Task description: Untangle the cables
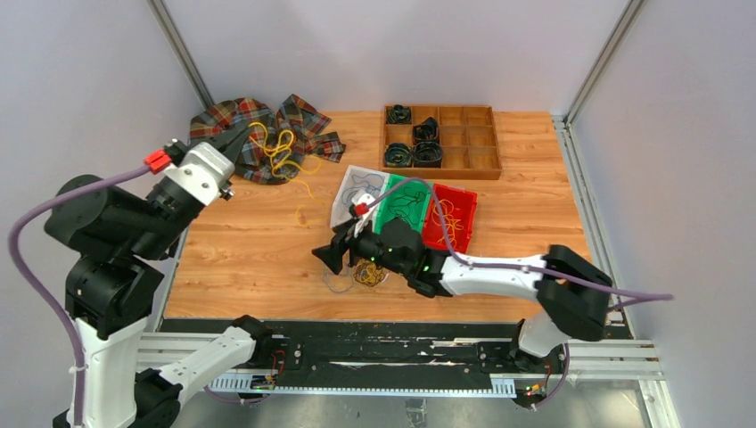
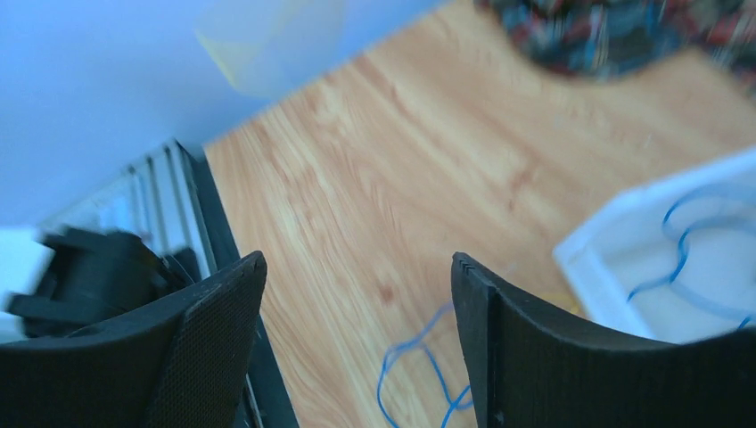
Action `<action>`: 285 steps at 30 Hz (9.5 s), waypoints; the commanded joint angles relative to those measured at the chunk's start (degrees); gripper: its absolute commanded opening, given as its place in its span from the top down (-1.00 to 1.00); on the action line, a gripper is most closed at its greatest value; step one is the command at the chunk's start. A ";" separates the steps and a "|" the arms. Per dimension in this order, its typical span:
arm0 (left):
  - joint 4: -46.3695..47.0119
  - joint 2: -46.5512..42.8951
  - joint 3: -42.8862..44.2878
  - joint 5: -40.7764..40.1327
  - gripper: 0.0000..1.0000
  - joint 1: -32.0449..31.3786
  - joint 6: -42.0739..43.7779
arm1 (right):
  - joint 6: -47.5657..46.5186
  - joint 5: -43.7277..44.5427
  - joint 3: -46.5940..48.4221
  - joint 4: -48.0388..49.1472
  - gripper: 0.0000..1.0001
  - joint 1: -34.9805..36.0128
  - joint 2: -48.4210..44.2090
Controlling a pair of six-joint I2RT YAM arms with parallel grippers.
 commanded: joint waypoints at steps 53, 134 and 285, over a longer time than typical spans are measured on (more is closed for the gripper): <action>-21.65 -4.07 -23.91 4.43 -0.96 -0.26 1.12 | -10.63 14.61 -2.30 -33.74 0.99 -33.53 -30.19; -20.77 7.52 -38.45 6.86 -0.97 -0.22 2.53 | 0.76 20.29 7.13 -53.65 -0.08 -30.70 -19.20; 9.27 56.77 -14.84 -6.90 0.99 -3.68 -8.42 | -2.64 36.20 -22.81 -24.51 -0.24 -6.60 -46.86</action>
